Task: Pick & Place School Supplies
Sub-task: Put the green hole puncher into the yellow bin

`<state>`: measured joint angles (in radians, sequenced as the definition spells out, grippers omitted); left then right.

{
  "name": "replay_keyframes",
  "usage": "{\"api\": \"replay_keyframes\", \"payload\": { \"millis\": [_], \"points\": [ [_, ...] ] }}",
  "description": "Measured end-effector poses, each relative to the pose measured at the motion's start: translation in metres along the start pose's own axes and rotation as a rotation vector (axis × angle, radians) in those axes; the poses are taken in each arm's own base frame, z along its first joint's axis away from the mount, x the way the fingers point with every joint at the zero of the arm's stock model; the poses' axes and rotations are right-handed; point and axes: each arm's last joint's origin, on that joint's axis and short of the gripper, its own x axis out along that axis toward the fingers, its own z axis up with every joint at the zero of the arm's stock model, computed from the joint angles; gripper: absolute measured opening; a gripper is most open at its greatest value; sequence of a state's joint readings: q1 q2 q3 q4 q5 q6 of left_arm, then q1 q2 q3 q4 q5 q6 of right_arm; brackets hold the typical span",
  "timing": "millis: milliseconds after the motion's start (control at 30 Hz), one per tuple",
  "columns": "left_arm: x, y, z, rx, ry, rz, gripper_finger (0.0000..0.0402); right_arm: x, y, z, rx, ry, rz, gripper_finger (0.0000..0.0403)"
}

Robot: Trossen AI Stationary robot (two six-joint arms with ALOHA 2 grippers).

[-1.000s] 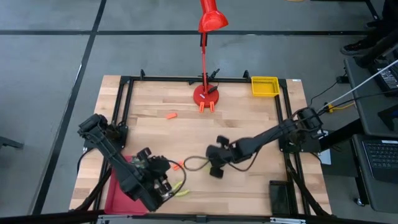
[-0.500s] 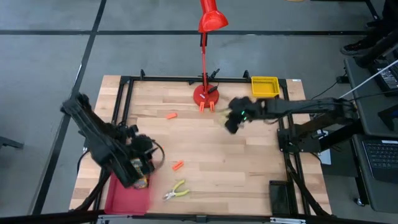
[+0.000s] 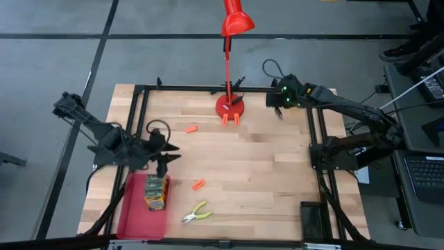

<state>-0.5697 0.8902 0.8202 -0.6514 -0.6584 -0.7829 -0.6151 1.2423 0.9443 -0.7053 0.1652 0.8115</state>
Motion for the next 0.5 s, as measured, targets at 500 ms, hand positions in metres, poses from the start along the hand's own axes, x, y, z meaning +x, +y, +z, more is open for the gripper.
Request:
{"api": "replay_keyframes", "payload": {
  "millis": [500],
  "points": [
    [0.024,0.02,0.047,-0.009,-0.242,0.086,0.0141,0.007,-0.032,0.036,0.919,-0.388,-0.134,0.0042]
  ]
}}
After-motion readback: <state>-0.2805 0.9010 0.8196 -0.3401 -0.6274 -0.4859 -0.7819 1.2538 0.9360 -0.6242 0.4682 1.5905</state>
